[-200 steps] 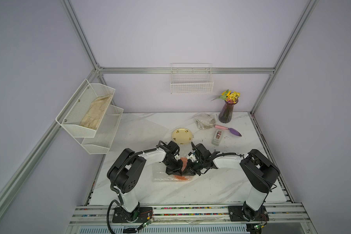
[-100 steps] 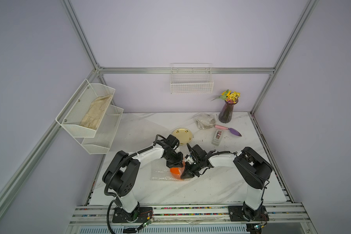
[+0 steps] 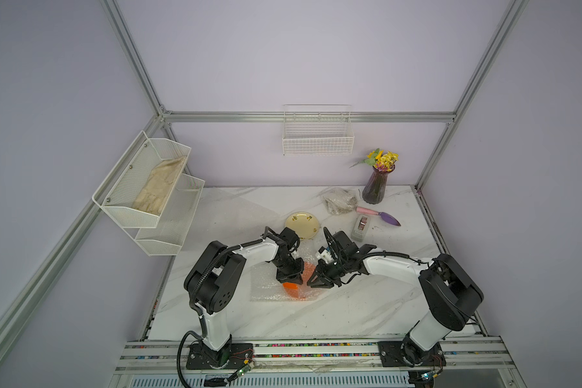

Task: Wrap dinner plates in bubble wrap
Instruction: Wrap the plate in the bubble wrap.

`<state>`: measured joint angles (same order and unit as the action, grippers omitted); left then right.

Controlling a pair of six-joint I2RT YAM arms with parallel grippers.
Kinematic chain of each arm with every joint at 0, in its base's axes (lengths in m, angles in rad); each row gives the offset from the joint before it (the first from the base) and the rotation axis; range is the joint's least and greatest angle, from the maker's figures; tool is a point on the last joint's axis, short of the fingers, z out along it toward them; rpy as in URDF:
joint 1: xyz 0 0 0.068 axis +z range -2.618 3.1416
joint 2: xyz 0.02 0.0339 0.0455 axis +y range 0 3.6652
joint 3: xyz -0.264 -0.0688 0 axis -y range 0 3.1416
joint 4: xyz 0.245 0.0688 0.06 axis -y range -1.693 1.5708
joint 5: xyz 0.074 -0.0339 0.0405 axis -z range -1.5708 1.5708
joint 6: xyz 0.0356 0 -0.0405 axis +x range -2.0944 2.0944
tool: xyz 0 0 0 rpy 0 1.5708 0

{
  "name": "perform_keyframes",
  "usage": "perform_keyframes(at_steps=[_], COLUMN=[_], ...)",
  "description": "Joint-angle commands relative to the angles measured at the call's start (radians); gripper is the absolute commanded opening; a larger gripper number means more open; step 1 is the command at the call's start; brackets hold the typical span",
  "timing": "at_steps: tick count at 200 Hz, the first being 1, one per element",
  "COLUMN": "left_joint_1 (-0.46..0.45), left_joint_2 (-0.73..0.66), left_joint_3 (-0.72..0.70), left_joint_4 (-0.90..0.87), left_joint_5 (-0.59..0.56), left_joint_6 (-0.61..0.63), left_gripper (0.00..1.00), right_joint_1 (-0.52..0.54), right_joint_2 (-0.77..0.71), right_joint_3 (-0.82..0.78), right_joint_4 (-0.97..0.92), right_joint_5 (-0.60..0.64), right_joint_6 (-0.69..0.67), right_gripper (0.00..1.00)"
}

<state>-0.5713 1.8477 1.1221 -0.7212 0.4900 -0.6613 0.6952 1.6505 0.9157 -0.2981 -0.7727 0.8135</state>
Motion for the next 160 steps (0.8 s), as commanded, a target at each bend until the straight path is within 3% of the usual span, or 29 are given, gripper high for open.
perform_keyframes(at_steps=[1, 20, 67, 86, 97, 116, 160], left_joint_1=[0.001, 0.002, 0.01, -0.01, -0.019, -0.045, -0.104], left_joint_2=[0.055, 0.077, 0.121, 0.021, -0.034, -0.05, -0.026], left_joint_3=[0.043, 0.075, 0.187, 0.259, 0.276, 0.253, 0.089], left_joint_4=[-0.115, -0.137, -0.198, -0.248, -0.251, -0.251, -0.171], left_joint_5=[-0.142, -0.156, -0.2, -0.228, -0.177, -0.052, -0.04], left_joint_6=[0.058, 0.082, 0.144, 0.134, 0.114, 0.075, 0.003], left_gripper=[0.03, 0.03, 0.04, 0.08, 0.13, 0.15, 0.14], right_joint_1=[0.0, 0.003, 0.015, 0.017, 0.018, 0.018, 0.024], right_joint_2=[0.051, 0.117, 0.141, 0.152, 0.152, 0.173, 0.201], right_joint_3=[-0.008, 0.024, -0.005, -0.013, -0.017, -0.015, -0.006], right_joint_4=[-0.163, -0.227, -0.048, -0.014, 0.004, 0.034, 0.061], right_joint_5=[0.082, 0.099, 0.059, 0.071, 0.082, 0.086, 0.087], right_joint_6=[-0.071, -0.149, -0.031, 0.013, 0.041, 0.081, 0.11], right_gripper=[0.13, 0.08, 0.01, 0.0, 0.0, 0.0, 0.0])
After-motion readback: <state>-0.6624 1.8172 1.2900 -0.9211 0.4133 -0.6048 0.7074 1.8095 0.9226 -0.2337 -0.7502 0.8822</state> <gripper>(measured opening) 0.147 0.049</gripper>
